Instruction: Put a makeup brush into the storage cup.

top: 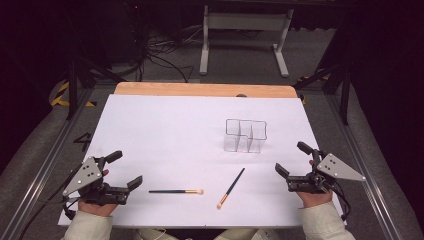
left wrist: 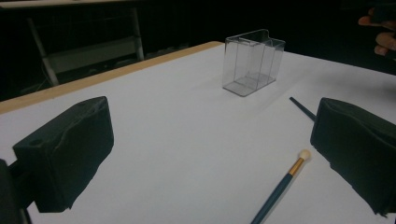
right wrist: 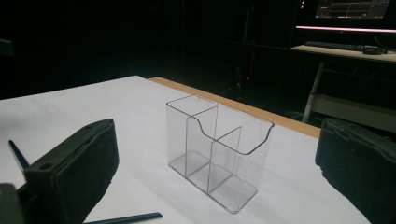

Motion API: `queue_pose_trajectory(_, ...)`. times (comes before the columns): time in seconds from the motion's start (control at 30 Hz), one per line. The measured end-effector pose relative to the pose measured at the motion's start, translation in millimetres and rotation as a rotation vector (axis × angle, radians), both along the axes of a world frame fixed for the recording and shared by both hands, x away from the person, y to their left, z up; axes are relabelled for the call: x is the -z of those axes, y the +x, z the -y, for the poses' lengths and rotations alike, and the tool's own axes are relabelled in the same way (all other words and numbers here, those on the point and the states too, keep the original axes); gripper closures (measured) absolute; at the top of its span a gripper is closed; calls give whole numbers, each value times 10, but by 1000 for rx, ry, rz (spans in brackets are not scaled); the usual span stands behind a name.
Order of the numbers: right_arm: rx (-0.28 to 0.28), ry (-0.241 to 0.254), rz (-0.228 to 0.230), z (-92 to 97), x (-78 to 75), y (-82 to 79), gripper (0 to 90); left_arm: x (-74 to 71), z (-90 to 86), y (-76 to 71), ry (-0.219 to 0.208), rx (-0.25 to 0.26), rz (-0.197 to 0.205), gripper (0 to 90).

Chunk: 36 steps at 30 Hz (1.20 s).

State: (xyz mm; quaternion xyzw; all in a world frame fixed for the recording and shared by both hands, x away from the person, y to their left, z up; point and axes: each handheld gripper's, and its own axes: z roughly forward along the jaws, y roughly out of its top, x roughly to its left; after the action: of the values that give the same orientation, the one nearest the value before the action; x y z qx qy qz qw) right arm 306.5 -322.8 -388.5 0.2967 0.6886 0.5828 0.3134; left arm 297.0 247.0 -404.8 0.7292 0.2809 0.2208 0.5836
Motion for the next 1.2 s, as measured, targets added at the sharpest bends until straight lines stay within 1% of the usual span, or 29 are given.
queue_pose_trajectory(0.07,-4,2,3,4,-3,-5,0,-4,-17,1,-13,2,10,1)
queue_pose_trajectory(0.2,-5,7,12,11,-16,-13,0,-3,-14,1,-11,9,13,0)
queue_pose_trajectory(0.27,-3,8,12,12,-17,-15,0,1,-12,1,-24,6,20,0)
queue_pose_trajectory(0.4,2,9,9,16,-12,-15,0,19,-30,7,-42,-4,15,0)
queue_pose_trajectory(0.5,-1,11,8,12,-7,-11,0,29,-41,12,-46,-9,7,0)
queue_pose_trajectory(0.9,-9,9,7,7,0,-1,0,29,-37,18,-43,-6,3,0)
queue_pose_trajectory(1.07,-5,9,7,10,0,-5,0,24,-28,27,-51,-4,2,0)
queue_pose_trajectory(1.17,-4,12,6,9,2,-6,0,9,-10,40,-54,2,3,0)
queue_pose_trajectory(1.2,-4,9,6,10,2,-5,0,-2,-4,44,-49,10,0,0)
